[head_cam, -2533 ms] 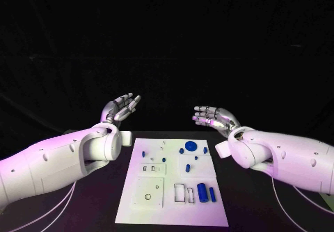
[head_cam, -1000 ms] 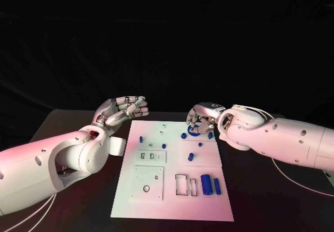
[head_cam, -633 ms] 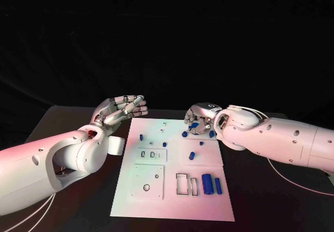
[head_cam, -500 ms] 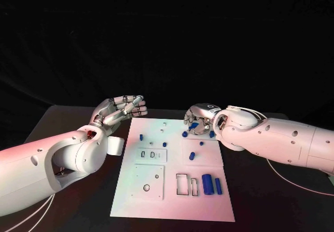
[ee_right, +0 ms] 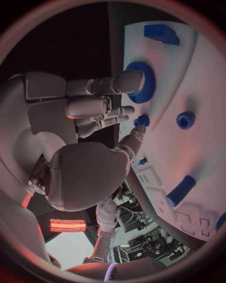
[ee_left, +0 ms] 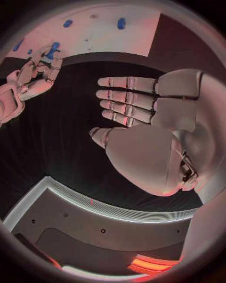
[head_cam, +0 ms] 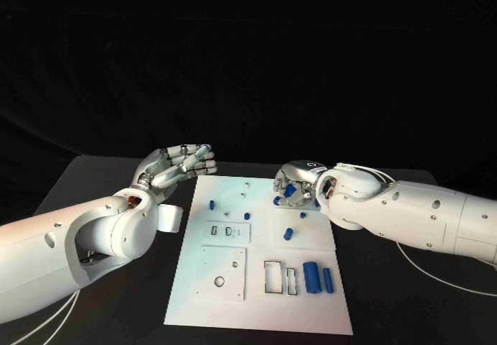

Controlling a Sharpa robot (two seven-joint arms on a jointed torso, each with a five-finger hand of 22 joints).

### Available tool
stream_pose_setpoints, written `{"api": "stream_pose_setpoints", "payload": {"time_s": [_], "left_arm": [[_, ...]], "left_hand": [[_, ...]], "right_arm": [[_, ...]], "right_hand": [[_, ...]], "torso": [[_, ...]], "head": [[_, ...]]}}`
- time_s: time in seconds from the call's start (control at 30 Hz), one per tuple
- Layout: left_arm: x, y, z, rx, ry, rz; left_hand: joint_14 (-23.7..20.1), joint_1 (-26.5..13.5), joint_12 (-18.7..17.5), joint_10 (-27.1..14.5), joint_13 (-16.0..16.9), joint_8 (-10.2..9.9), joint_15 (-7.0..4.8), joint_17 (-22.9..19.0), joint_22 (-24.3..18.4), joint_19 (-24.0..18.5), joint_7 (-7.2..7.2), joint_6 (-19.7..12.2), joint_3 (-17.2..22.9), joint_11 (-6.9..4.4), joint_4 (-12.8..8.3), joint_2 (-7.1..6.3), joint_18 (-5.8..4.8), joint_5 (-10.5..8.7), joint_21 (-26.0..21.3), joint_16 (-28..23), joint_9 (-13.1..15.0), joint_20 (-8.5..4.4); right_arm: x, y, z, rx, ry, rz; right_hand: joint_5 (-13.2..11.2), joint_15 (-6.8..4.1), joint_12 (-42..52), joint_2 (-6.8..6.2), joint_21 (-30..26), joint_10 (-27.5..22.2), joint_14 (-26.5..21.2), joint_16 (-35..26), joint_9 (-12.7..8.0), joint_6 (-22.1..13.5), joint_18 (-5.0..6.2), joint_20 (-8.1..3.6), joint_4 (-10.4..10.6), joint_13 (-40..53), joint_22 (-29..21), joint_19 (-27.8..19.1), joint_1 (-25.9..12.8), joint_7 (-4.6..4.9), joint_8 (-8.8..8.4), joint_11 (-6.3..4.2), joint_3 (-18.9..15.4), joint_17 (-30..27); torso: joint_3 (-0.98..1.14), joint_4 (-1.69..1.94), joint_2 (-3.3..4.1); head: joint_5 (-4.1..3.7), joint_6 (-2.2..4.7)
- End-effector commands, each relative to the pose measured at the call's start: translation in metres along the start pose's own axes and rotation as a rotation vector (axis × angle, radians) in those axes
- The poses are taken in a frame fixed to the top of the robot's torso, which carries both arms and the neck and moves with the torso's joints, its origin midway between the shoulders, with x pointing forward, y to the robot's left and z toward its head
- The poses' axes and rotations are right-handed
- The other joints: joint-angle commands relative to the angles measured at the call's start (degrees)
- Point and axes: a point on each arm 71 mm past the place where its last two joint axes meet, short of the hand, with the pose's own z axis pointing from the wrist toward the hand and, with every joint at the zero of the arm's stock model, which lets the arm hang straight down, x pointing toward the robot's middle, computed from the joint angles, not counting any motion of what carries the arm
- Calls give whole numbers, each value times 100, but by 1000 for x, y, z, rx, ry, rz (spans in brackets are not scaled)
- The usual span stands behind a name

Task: Assemble the parts on the task board

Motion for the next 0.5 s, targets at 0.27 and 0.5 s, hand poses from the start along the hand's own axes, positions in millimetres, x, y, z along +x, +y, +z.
{"api": "stream_pose_setpoints", "payload": {"time_s": [0.27,0.5], "left_arm": [[0,-1,0,2,13,-12],[0,-2,0,0,12,-11]], "left_hand": [[-48,-53,-2,-40,-6,-23,1,10,-9,-5,164,-44,-44,2,-8,-1,61,-32,-23,-23,-8,27],[-48,-53,-2,-40,-6,-23,1,10,-9,-5,164,-44,-44,2,-8,-1,61,-32,-23,-23,-8,27]], "right_arm": [[7,3,0,0,37,-5],[8,4,0,1,36,1]], "right_hand": [[27,50,32,58,169,-24,351,149,39,92,-99,18,49,10,186,-32,89,-17,39,4,20,153],[44,6,116,173,399,142,366,267,197,324,-106,1,90,43,452,-49,198,-110,203,-62,170,266]], "torso": [[-22,33,59],[-33,52,78]], "head": [[-24,43],[-51,21]]}}
